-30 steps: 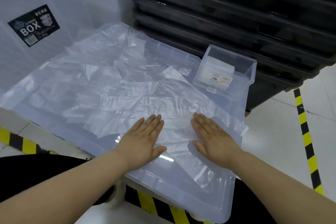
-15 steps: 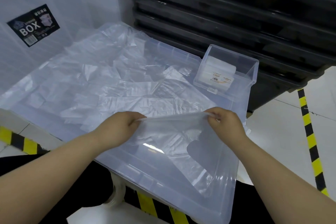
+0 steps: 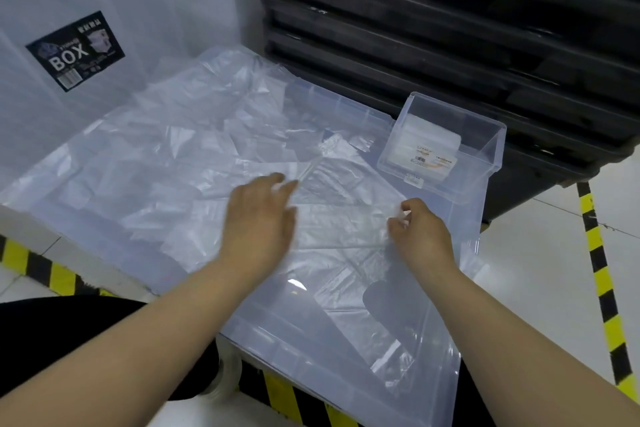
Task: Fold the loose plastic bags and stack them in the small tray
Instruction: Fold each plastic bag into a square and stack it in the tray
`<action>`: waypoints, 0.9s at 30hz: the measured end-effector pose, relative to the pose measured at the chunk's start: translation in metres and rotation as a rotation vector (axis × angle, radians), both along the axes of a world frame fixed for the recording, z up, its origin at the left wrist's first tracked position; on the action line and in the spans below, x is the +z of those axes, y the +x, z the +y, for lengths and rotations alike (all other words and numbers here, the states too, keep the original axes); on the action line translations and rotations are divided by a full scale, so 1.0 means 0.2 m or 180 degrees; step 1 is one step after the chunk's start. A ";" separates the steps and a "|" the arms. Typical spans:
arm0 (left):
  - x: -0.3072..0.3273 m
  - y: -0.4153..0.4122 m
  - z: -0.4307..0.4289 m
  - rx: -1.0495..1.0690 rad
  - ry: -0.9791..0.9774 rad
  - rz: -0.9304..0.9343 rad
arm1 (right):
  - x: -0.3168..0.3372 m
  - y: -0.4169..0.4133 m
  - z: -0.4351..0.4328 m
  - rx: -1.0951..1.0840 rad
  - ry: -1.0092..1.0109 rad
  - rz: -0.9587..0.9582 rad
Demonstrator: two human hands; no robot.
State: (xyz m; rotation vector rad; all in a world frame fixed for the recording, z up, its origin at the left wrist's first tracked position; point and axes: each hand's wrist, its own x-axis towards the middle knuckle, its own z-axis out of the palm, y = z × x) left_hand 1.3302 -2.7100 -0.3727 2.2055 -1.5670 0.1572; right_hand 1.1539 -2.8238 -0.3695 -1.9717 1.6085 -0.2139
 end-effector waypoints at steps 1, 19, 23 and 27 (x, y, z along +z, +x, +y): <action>-0.01 -0.07 -0.03 -0.0299 0.0204 -0.0007 | 0.00 0.00 0.01 0.0018 -0.0008 0.0041; -0.08 -0.09 0.00 -0.0180 0.1935 0.0130 | -0.03 -0.01 0.08 0.1597 -0.0203 0.1466; -0.02 0.11 0.10 0.0167 0.2161 -0.0034 | -0.03 -0.01 0.09 0.1530 -0.0175 0.1449; 0.03 0.17 0.12 0.0268 0.1697 0.0007 | -0.02 -0.01 0.10 0.1522 -0.0130 0.1424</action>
